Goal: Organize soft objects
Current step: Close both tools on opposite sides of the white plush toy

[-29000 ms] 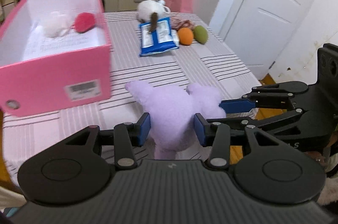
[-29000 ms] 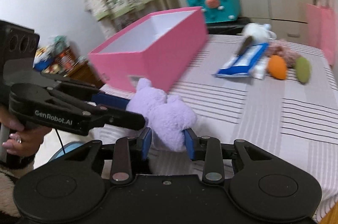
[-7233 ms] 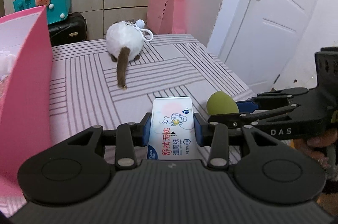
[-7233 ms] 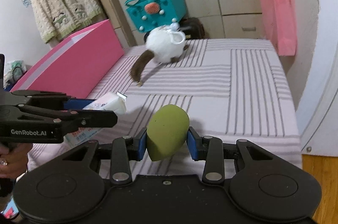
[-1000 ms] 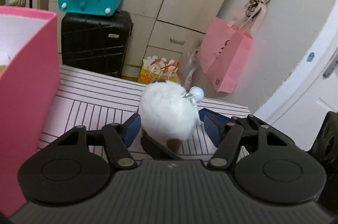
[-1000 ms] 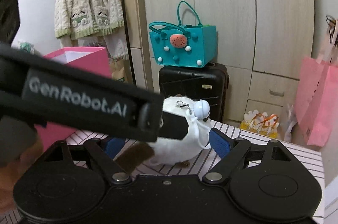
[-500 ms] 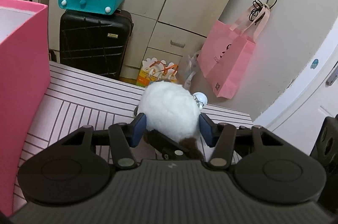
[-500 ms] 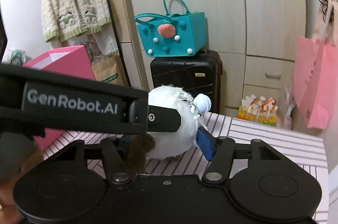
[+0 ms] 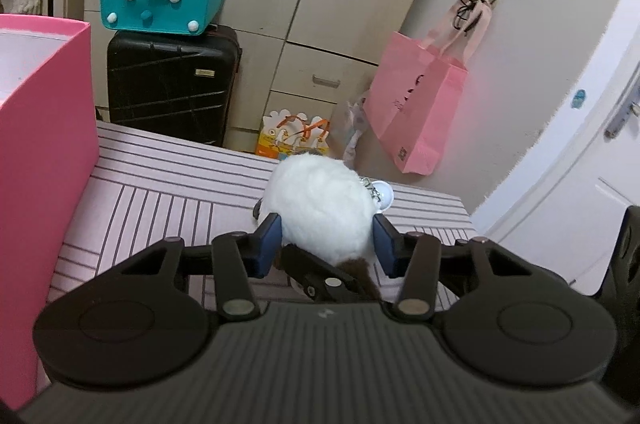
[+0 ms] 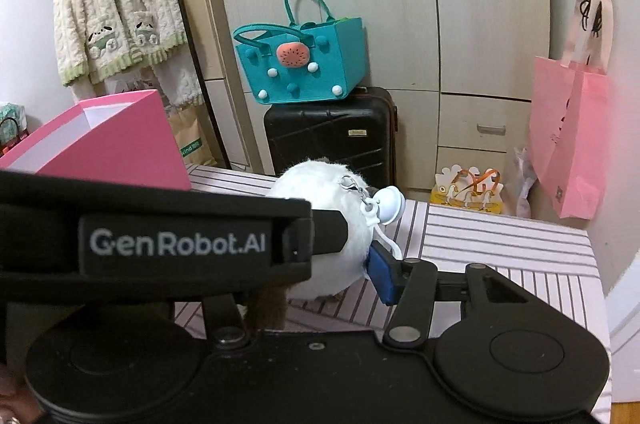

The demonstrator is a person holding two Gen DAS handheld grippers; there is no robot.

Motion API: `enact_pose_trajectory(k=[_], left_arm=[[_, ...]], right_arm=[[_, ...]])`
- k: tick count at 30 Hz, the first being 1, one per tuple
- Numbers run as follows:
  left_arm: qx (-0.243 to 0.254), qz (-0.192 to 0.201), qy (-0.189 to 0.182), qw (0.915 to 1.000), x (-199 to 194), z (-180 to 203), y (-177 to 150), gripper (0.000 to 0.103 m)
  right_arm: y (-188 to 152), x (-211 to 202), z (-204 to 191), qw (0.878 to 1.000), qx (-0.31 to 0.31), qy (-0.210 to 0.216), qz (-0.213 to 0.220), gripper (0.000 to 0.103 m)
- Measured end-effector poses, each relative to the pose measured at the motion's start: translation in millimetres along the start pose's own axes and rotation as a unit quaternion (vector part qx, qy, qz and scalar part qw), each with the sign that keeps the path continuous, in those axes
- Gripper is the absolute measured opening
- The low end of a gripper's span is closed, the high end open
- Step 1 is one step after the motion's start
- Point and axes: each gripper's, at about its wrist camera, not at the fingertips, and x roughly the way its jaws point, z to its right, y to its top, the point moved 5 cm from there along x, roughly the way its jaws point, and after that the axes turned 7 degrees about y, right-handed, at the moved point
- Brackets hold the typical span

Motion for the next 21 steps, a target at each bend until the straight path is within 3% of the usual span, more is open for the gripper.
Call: enact_pose_trajectory(k=[21], left_arm=[[0.106,0.002,-0.026,0.9941,-95,6,-43,0.047]], right_arm=[[-40,-72,-51,0.999,0.044,0.011,0.030,0.059]])
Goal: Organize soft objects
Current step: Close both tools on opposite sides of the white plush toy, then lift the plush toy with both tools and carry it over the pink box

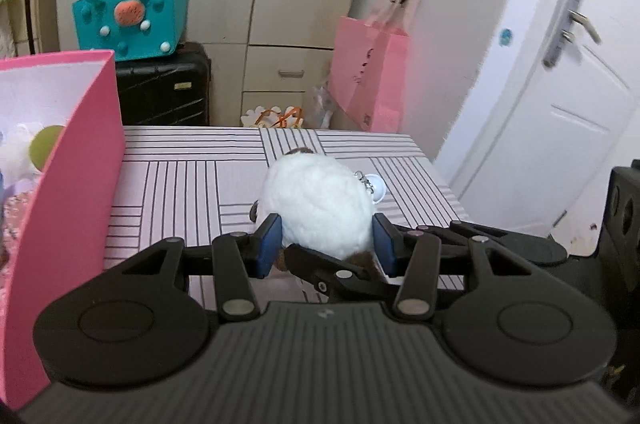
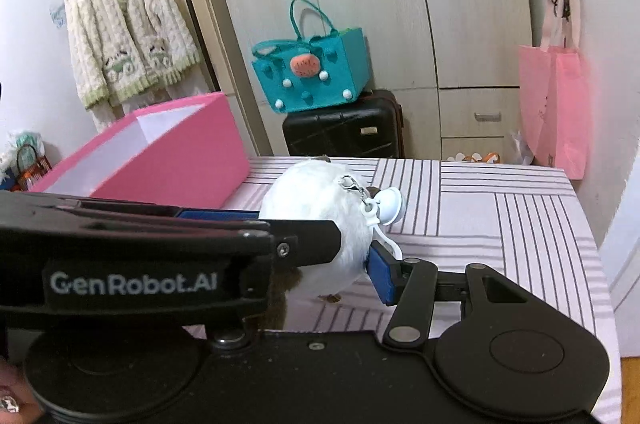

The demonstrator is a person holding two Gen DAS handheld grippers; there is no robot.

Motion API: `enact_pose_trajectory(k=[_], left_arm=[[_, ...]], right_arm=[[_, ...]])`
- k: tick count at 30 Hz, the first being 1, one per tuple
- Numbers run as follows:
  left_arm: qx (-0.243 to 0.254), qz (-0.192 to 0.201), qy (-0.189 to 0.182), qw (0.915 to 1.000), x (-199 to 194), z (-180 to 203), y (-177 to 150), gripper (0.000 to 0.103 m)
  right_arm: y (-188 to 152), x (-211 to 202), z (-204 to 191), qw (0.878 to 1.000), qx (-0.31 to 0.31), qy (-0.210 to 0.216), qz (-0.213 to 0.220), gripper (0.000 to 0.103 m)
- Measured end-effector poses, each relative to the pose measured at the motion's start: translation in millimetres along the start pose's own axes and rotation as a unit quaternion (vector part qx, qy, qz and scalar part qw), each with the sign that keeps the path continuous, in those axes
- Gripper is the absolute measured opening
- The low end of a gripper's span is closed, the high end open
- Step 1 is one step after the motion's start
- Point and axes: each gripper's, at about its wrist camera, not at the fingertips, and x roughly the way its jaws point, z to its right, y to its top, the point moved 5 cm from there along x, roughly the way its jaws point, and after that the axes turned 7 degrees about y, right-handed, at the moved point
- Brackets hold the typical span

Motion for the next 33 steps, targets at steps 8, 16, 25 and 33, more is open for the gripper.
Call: enact_pose_trajectory(k=[8,16,25,33], left_arm=[[0.045,0.001,-0.028,0.9986,-53,-1,-23,0.047],[0.069,0.007,-0.038,0.9969,-98,-4,-39,0.047],[0.074,-0.017,-0.073,0.9945,-149,-25,-63,0.048],[0.053,-0.023,-0.089,0.9944,-190,-52,-72,0.047]], right_arm=[[-20,-38,-39,1.000,-0.013,0.004,0.016,0.059],[-35,-68,-75,0.999,-0.026,-0.001,0.031,0.059],[-58,-98,-117,0.998,-0.054,0.025,0.023,0.059],[-65,-113,-155,0.995,-0.076,0.063,0.013,0.059]])
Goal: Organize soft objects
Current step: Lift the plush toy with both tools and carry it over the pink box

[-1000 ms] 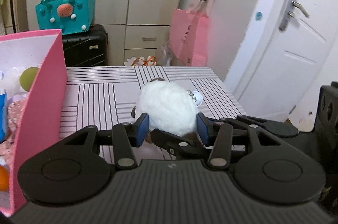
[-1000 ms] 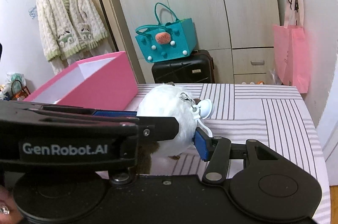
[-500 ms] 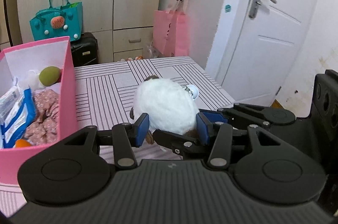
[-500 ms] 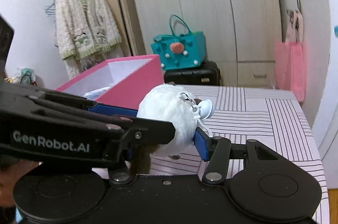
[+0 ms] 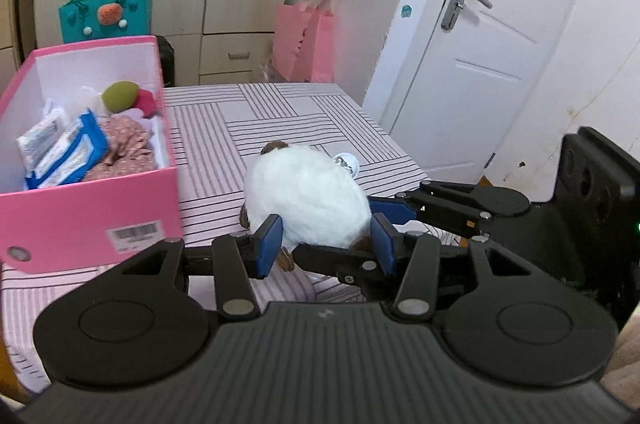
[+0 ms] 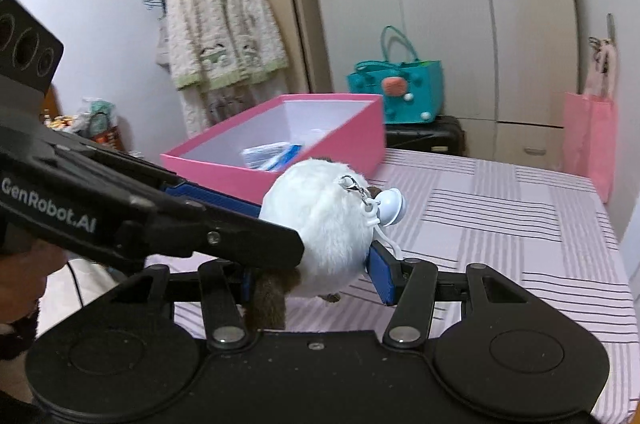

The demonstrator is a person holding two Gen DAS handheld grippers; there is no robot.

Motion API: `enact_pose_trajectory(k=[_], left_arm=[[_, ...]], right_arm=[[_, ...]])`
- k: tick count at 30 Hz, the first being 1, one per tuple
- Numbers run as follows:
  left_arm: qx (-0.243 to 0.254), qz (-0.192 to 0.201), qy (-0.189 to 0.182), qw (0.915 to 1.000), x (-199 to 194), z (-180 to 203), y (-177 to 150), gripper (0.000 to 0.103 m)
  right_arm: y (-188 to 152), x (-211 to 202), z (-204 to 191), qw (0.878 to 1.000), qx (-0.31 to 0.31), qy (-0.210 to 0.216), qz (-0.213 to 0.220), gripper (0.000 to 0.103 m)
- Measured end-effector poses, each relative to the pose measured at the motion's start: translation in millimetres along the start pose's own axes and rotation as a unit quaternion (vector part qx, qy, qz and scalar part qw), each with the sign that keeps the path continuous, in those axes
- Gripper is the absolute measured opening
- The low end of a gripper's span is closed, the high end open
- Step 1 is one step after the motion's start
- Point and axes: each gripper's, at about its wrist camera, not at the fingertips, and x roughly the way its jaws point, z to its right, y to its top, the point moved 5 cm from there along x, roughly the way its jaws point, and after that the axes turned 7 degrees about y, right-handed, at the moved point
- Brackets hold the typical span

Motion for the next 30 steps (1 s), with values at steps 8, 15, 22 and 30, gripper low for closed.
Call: enact_pose_trajectory(k=[8,15,22,30], left_arm=[[-0.001,0.020,0.037,0.9991,-32,-25,3,0.047],[-0.015,0.034,0.060,0.9975,-52,-56,13,0.047],[-0.026,0.076,0.083,0.9933,-54,-88,35,0.047],[-0.033,0.113,0.101,0.9879,-14,-121,65,0.048]], right_arm=[[19,22,-23,0.997,0.024,0.070,-0.032,0.059],[40,45,-48,0.994,0.008,0.103,-0.040,0.059],[73,73,-56,0.993,-0.013,0.112,-0.025,0.060],[101,115,-39,0.997,-0.035,0.071,0.005,0.060]])
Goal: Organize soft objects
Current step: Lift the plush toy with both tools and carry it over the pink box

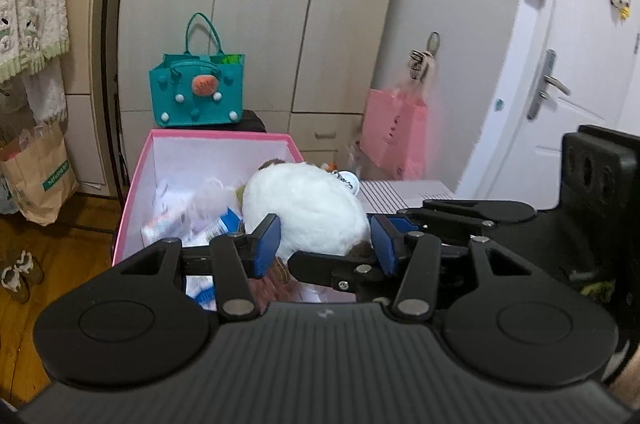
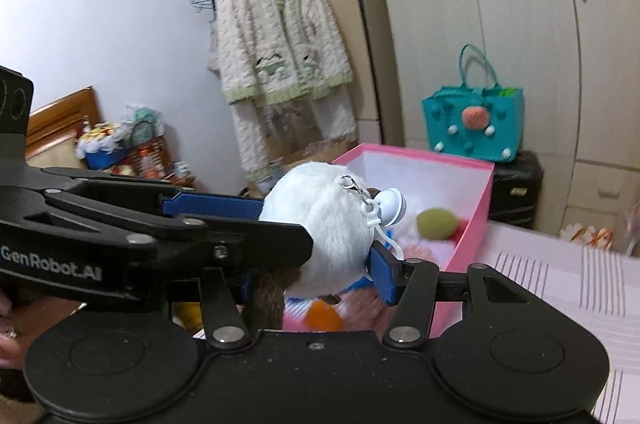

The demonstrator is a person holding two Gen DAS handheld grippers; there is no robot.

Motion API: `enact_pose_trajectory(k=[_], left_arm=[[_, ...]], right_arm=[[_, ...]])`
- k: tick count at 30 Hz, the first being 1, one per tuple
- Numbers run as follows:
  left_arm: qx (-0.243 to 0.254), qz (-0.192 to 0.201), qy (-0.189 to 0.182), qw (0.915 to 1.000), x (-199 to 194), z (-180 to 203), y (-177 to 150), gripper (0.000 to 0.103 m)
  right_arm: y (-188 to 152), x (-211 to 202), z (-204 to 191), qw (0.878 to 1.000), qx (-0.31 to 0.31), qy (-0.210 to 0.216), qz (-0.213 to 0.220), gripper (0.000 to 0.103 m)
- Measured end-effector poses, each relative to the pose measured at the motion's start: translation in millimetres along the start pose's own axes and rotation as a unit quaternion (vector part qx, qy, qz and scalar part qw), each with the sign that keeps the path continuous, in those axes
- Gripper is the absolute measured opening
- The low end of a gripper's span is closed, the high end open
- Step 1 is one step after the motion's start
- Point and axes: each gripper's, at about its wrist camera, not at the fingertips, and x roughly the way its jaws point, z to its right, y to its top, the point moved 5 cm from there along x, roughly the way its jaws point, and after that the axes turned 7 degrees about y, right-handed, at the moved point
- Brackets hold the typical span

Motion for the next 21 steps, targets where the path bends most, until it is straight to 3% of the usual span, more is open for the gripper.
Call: enact_pose_trajectory(k=[4,8,13,21], left_arm=[[0.001,0.018,0.016,0.9997,28,-8,16,0.048],[-0.009,0.024,0.030,0.9992,50,-22,31,0.048],[-0.048,0.003,0.034,0.9983,82,-48,42,0.048],[-0.079,-0.030,0.059,0.9946,120,-72,35,0.048]], right_arm=[[15,22,17,0.999,-0.015,-0.027,0.012,0.061],[32,46,38,1.000,-0.004,-0.019,-0.002,0.062],[47,78,63,0.999,0.016,0.008,-0.033,0.062],[43,116,80,0.997,0.017,0.016,-0.076,0.064]])
